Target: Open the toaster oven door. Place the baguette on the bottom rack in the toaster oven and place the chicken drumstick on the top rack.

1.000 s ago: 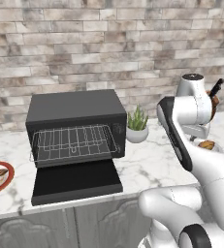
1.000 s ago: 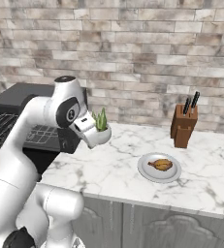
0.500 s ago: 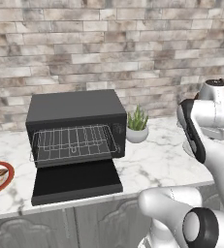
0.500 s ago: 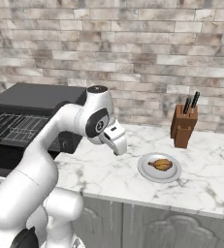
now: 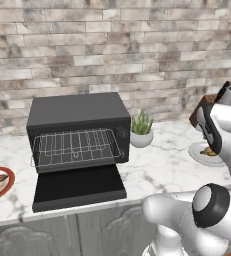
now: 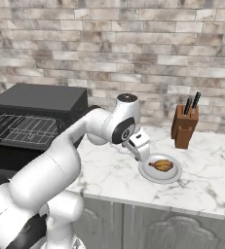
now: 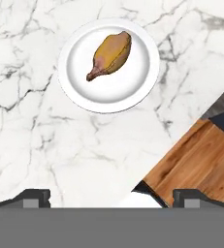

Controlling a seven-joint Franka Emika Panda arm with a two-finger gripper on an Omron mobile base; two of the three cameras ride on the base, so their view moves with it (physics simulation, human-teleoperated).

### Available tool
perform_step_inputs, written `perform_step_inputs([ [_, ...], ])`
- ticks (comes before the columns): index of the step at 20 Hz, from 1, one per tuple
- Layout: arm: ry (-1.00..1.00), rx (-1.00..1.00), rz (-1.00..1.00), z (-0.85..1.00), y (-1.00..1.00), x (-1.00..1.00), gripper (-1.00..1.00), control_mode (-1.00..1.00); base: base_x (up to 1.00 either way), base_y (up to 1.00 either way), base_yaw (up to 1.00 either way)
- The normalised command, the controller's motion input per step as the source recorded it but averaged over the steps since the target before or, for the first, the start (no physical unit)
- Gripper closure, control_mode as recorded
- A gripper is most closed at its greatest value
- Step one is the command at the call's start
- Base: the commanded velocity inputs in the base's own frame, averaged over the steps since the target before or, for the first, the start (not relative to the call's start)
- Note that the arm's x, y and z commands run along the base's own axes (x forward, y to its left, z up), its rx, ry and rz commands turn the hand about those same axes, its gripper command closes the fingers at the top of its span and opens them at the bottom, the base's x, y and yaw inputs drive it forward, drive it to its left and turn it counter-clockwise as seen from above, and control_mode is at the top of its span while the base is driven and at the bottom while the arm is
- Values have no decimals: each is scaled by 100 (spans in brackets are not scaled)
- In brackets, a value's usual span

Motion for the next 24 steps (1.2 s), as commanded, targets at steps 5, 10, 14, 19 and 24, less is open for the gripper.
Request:
perform_step_inputs([
  [5, 0, 13, -17, -31, -48, 34, -100, -100, 0, 0, 0],
  [10, 0, 8, -26, -37, -30, 34, -100, -100, 0, 0, 0],
  [14, 1, 0, -25, -35, -30, 39, -100, -100, 0, 0, 0],
  [19, 18, 0, -20, -18, -29, 51, -100, -100, 0, 0, 0],
  [24, 16, 1, -11, -26, -34, 41, -100, -100, 0, 0, 0],
])
